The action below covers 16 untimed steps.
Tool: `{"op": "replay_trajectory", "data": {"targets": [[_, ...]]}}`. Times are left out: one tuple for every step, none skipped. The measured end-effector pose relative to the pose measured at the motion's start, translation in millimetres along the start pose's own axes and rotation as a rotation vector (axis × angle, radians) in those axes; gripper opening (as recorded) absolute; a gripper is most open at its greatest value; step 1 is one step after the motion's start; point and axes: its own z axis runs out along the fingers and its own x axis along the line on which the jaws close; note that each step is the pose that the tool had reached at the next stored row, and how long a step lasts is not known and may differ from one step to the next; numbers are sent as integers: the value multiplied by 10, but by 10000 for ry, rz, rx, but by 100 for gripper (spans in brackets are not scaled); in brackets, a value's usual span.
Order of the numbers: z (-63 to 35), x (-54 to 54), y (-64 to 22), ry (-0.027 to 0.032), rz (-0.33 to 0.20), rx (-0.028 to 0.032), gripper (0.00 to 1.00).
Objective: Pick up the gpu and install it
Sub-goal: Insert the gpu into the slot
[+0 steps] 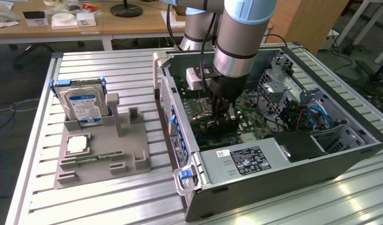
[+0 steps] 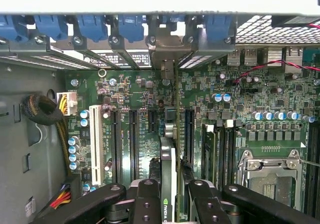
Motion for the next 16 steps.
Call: {"op": "replay_trajectory", "data": {"targets": [[0, 0, 0, 0, 0, 0, 26], [1, 0, 0, -1, 0, 0, 26], [2, 1, 1, -1, 0, 1, 26], [7, 1, 1, -1, 1, 1, 26], [8, 1, 1, 0, 1, 0, 26], [8, 1, 1, 0, 0, 0, 26], [8, 1, 1, 0, 1, 0, 26], [9, 1, 1, 0, 1, 0, 26], [9, 1, 1, -1, 0, 0, 26], [13, 1, 2, -4, 0, 3, 26], [16, 1, 1, -6, -1, 4, 26], [16, 1, 1, -4, -1, 3, 26], [16, 1, 1, -3, -1, 2, 26], [15, 2, 2, -2, 0, 1, 26], [15, 2, 2, -2, 1, 1, 26], [15, 2, 2, -2, 1, 1, 26]]}}
